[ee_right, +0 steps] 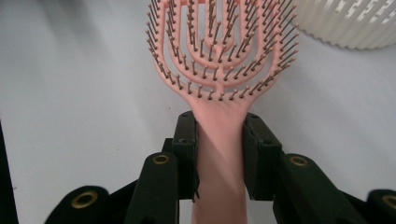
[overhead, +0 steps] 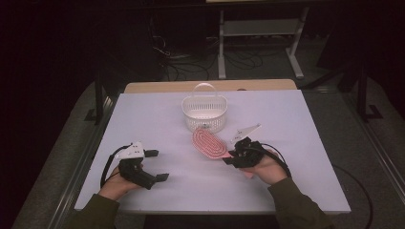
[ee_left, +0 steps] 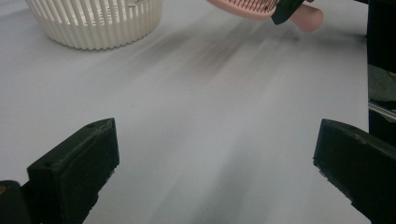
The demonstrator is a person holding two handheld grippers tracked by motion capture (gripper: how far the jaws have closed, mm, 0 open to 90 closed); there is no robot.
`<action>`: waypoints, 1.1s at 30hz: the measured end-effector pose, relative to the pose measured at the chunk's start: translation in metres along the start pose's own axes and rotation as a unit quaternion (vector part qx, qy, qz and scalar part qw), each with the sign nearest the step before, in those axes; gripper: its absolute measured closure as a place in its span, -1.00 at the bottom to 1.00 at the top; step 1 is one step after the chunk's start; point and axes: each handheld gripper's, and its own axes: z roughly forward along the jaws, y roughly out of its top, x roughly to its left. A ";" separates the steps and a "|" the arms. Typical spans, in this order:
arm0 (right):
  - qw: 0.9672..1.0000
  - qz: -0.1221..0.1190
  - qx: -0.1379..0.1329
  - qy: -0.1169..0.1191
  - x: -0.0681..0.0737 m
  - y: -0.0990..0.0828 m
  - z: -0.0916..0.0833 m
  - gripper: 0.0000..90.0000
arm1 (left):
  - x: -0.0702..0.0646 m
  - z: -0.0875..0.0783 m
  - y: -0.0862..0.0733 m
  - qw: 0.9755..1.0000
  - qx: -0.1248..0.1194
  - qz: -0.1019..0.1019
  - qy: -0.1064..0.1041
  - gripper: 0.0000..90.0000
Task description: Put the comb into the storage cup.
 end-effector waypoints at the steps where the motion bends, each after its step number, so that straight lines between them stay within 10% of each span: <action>1: 1.000 -0.002 -0.006 0.000 -0.001 0.000 -0.001 0.52 | 0.000 0.000 0.000 1.000 0.001 0.000 0.000 -1.00; 18: 0.997 -0.002 -0.078 0.002 -0.006 -0.005 -0.017 0.52 | 0.002 0.003 0.006 1.000 -0.015 -0.010 -0.015 -1.00; 33: 0.996 -0.004 -0.085 0.004 -0.006 -0.007 -0.018 0.52 | -0.001 0.008 0.015 0.999 -0.024 -0.007 -0.026 -1.00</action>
